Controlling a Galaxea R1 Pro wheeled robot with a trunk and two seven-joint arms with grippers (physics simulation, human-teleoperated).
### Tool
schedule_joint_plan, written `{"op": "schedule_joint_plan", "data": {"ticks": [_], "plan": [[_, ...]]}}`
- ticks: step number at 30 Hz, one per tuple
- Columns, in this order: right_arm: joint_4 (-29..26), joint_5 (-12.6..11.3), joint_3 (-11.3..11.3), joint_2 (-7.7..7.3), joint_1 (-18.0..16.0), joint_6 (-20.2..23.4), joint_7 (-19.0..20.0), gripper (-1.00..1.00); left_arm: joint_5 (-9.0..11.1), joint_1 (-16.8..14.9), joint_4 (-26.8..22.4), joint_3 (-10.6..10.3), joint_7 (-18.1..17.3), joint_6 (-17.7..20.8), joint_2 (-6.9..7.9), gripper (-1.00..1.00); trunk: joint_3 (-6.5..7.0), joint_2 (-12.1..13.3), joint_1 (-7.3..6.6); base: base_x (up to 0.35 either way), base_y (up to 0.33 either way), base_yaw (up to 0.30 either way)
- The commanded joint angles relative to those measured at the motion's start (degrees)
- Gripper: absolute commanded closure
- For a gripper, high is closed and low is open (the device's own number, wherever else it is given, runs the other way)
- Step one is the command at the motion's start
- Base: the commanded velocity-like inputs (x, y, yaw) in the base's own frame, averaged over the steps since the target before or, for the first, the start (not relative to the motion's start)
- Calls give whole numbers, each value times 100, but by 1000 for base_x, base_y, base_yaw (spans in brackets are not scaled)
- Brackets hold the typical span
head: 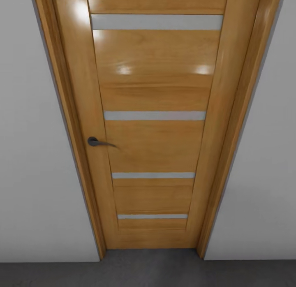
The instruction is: Move the two storage containers from the living room to the garage. In the garage, place one container on the floor and stack the other container on top of it (either order is fine).
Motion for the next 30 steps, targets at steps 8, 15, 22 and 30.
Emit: {"op": "schedule_joint_plan", "data": {"ticks": [8,15,22,30], "plan": [[4,-7,-3,0,-1,-8,-1,-100,28,-1,-5,1,4,-13,0,-100,-4,-2,3,299,0,1],[4,-5,-3,0,-1,-14,-1,-100,28,-1,-6,1,4,-13,0,-100,-4,-2,3,58,0,189],[4,1,-11,-3,-1,-14,-1,-100,28,-1,-6,1,4,-13,0,-100,-4,-2,3,3,0,62],[4,35,3,-9,-1,-16,-1,-100,28,-1,-6,1,4,-13,-8,-100,-4,-2,3,0,0,2]]}}
